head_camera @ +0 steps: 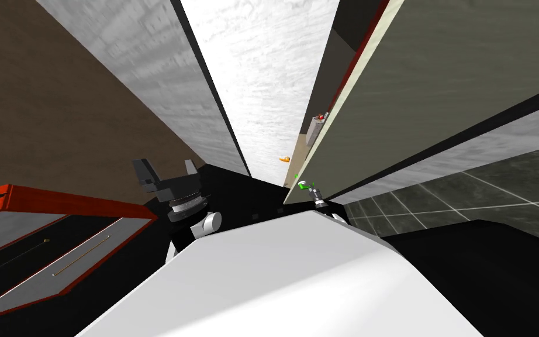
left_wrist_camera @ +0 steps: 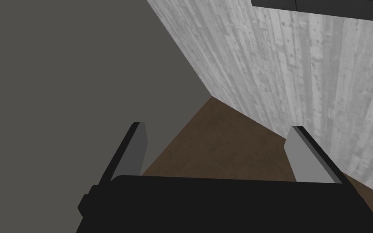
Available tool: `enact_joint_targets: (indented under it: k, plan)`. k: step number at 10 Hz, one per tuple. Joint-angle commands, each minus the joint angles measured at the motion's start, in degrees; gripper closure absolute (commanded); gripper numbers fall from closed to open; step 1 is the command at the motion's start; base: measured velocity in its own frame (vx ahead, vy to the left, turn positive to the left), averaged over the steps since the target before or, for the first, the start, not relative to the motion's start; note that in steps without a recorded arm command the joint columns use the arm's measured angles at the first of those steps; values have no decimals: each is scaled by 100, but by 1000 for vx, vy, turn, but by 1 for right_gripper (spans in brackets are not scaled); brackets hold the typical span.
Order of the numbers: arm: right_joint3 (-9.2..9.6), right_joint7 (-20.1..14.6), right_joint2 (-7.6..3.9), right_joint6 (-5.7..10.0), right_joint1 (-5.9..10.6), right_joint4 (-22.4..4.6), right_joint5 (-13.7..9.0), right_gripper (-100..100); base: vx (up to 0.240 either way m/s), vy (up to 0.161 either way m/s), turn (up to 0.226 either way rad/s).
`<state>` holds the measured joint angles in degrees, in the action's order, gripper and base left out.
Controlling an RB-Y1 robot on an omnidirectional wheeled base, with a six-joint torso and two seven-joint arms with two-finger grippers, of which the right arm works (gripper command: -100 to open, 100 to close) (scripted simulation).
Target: Pull the door open
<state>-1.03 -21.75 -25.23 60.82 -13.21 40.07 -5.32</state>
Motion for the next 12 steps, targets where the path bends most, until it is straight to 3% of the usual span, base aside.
enact_joint_targets:
  k: [1, 7, 8, 9, 12]
  plan:
    - [102, -55, 9, 191, -74, -48, 49, 100, -202, -37, 159]
    - [271, -212, -102, 642, -288, -146, 121, 100, -172, -53, 134]
    - [198, -188, -134, 592, -216, -234, 83, 100, -81, -33, 20]
    - [246, -228, -160, 718, -218, -329, 103, 100, -166, -31, 171]
    - [318, -282, -195, 888, -213, -447, 132, 100, -234, -57, 179]
